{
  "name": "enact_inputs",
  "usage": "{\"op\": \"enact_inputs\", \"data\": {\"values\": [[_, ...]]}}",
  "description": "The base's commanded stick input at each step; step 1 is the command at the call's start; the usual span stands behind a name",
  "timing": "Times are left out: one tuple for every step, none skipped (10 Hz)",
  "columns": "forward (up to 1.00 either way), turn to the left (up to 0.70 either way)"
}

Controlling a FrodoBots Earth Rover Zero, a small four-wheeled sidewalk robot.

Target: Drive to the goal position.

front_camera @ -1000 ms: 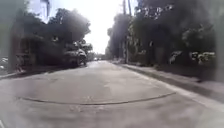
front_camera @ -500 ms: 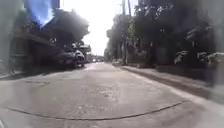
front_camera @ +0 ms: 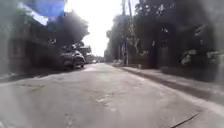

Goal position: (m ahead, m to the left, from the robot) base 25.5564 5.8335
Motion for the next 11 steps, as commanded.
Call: {"op": "enact_inputs", "data": {"values": [[0.70,-0.03],[0.70,-0.03],[0.70,-0.03],[0.70,-0.03],[0.70,-0.03],[0.70,-0.03],[0.70,-0.03],[0.70,-0.03],[0.70,-0.03],[0.70,-0.03],[0.70,-0.03]]}}
